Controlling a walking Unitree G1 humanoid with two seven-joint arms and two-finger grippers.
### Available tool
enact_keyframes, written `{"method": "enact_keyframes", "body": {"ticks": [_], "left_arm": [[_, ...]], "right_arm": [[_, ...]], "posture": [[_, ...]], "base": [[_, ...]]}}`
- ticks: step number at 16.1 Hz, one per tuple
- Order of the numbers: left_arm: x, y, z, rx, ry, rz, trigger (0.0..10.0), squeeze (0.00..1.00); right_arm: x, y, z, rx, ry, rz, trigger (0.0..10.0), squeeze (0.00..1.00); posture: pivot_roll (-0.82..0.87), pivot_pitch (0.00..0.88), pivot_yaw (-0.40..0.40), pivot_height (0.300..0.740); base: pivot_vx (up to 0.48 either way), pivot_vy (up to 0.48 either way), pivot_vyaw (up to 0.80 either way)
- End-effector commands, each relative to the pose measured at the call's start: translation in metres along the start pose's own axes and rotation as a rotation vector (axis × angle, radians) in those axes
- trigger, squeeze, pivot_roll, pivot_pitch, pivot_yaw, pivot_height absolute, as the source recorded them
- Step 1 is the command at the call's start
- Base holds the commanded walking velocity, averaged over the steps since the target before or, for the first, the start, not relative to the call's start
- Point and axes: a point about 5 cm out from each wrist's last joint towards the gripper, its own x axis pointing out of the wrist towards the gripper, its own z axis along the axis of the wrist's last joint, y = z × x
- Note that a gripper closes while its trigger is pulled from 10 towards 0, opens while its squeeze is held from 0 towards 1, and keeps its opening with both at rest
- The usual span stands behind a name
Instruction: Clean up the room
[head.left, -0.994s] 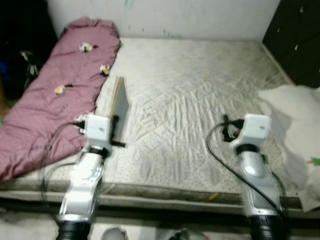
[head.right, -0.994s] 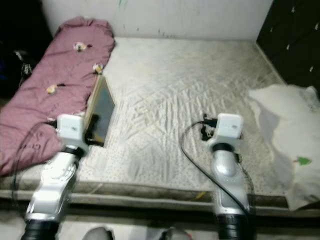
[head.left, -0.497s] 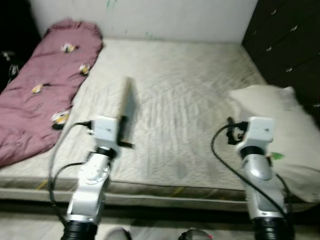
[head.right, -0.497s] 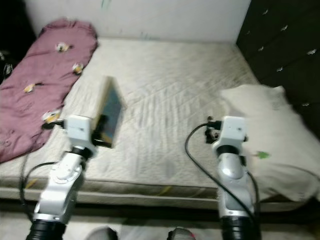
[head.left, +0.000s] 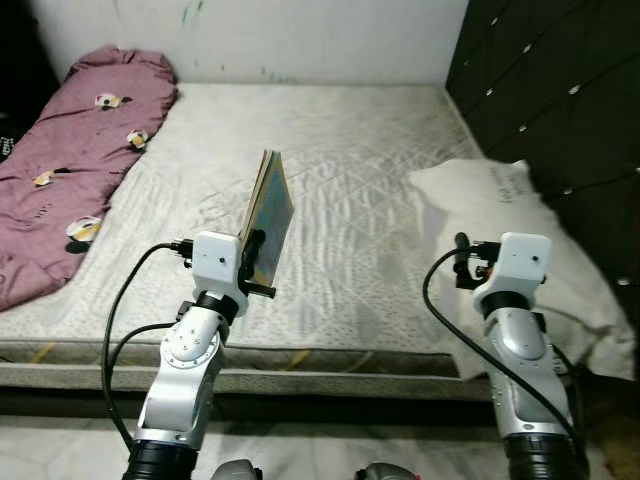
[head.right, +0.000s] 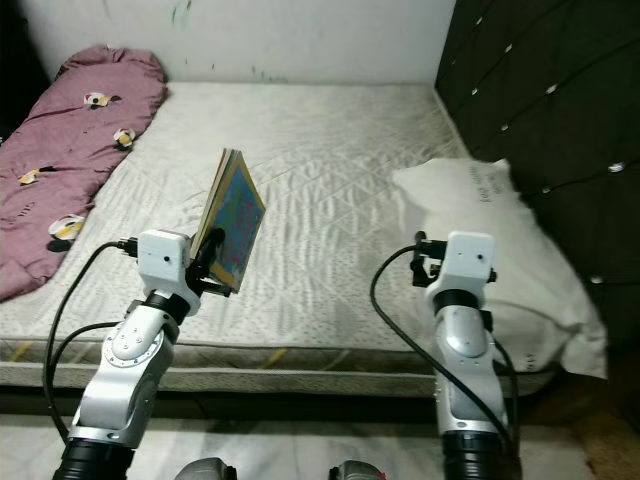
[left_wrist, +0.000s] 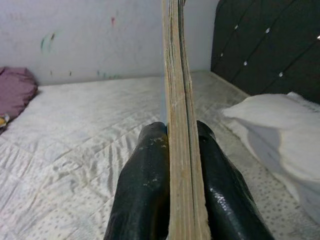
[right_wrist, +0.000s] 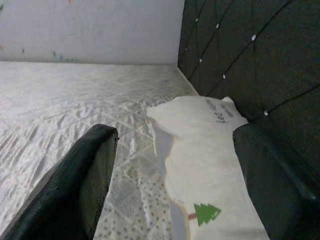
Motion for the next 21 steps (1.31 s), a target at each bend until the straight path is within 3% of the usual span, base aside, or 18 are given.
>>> {"method": "enact_keyframes", "body": {"ticks": [1, 16, 21], "left_arm": [[0.001, 0.007, 0.013, 0.015, -0.062, 0.004, 10.0, 0.00], [0.001, 0.005, 0.011, -0.011, -0.056, -0.023, 10.0, 0.00], [-0.003, 0.005, 0.001, 0.048, 0.008, -0.001, 10.0, 0.00]], "right_arm": [[0.002, 0.004, 0.004, -0.002, -0.011, 0.009, 10.0, 0.00], [0.004, 0.003, 0.006, 0.008, -0.016, 0.001, 10.0, 0.00], [0.003, -0.001, 0.008, 0.000, -0.015, -0.018, 10.0, 0.00]], "posture": [[-0.02, 0.000, -0.006, 0.740], [-0.02, 0.000, -0.006, 0.740], [-0.01, 0.000, -0.023, 0.740]], "base": [[0.000, 0.000, 0.00], [0.294, 0.000, 0.00], [0.000, 0.000, -0.41]]}}
